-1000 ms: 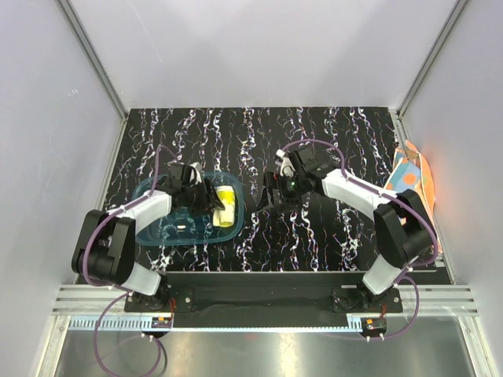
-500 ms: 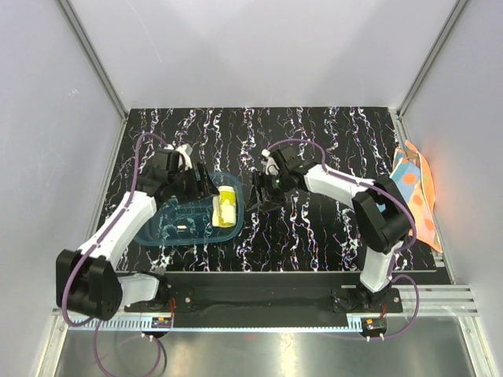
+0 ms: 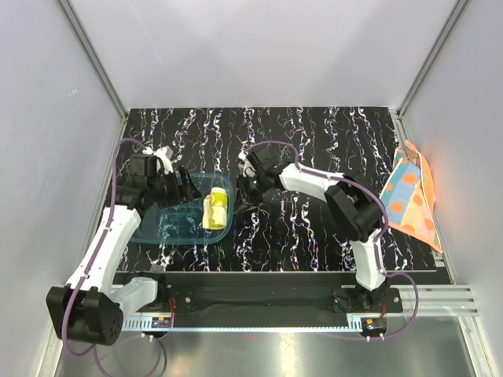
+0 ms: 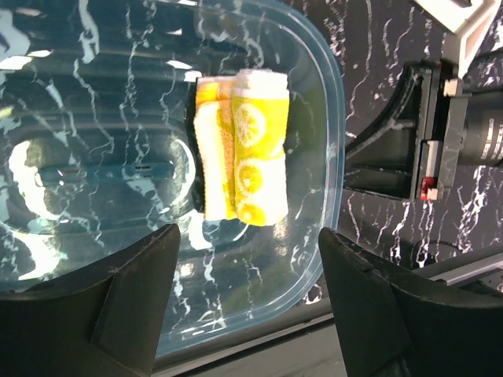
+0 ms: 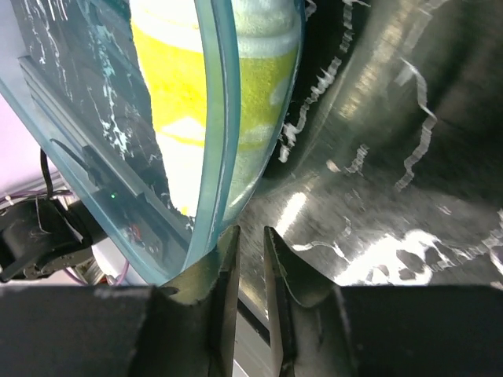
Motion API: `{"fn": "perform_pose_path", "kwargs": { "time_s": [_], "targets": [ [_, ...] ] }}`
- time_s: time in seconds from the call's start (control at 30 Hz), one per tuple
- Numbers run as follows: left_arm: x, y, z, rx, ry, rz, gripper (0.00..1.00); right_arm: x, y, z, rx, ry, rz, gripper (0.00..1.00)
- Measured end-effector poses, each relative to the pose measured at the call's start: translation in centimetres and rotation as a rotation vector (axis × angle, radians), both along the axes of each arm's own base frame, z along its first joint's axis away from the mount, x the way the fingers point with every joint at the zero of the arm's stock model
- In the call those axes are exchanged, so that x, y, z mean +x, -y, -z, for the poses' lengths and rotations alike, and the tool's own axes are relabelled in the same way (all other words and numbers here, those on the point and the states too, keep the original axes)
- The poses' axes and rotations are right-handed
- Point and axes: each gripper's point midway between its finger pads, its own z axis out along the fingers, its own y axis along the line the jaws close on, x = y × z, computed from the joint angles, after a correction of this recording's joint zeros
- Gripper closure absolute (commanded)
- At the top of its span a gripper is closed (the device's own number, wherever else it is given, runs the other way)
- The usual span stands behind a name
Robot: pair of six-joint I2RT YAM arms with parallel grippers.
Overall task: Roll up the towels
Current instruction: Place the rolled towel into the container
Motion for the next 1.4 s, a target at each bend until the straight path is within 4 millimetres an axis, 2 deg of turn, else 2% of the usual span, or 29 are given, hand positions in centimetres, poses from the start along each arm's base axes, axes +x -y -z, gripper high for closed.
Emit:
{"fn": "perform_pose_path", "kwargs": {
  "time_s": [0.1, 0.3, 0.5, 0.73, 0.9, 1.0, 1.1, 1.13, 1.17, 1.23, 1.27, 1.3, 1.33, 1.4],
  "targets": [
    [-0.2, -0.4, 0.4, 0.002, -0.01, -0.007, 0.23, 0.2, -1.3, -0.1, 0.007, 0.002, -0.014, 0.75],
    [-0.4, -0.7, 0.6, -0.006, -0.017, -0.008, 0.23, 0.7, -5.2, -0.7, 0.044, 0.023, -0.05, 0.75],
    [-0.9, -0.8, 0.4, -0.005, -0.02, -0.003, 0.23, 0.9, -8.7, 0.1, 0.072, 0.003, -0.082, 0.75],
    [-1.3, -0.9, -0.1, -0.009, -0.013, -0.002, 0.23, 0.3, -10.7, 0.2, 0.096, -0.018, -0.109, 0.73],
    [-1.3, -0.5, -0.8, -0.033, 0.018, 0.016, 0.23, 0.4, -10.1, 0.8, 0.061, -0.005, -0.112, 0.72],
    [-1.2, 0.2, -1.7, -0.065, 0.057, 0.049, 0.23, 0.4, -7.6, 2.4, -0.023, -0.007, -0.091, 0.68],
    [-1.1, 1.3, -2.4, -0.099, 0.088, 0.102, 0.22, 0.8, -2.5, 4.1, -0.144, -0.019, -0.039, 0.59],
    [-1.3, 1.9, -2.5, -0.105, 0.095, 0.128, 0.22, 1.3, -0.2, 4.3, -0.183, -0.025, -0.006, 0.55],
    [-1.4, 2.4, -2.6, -0.106, 0.1, 0.15, 0.22, 1.8, 2.0, 4.3, -0.211, -0.028, 0.027, 0.46],
    [-2.0, 3.4, -2.6, -0.103, 0.103, 0.202, 0.21, 3.3, 6.7, 3.6, -0.261, -0.024, 0.111, 0.35],
    [-2.2, 3.9, -2.6, -0.101, 0.105, 0.225, 0.21, 4.4, 9.7, 2.9, -0.287, -0.012, 0.172, 0.3],
    [-2.5, 4.3, -2.6, -0.101, 0.107, 0.246, 0.21, 5.6, 12.6, 2.0, -0.314, 0.004, 0.234, 0.21],
    [-2.6, 4.6, -2.6, -0.1, 0.11, 0.262, 0.21, 6.6, 14.9, 1.2, -0.333, 0.019, 0.29, 0.19],
    [-2.7, 4.9, -2.7, -0.099, 0.118, 0.281, 0.21, 8.9, 20.9, -0.8, -0.38, 0.065, 0.428, 0.13]
  ]
}}
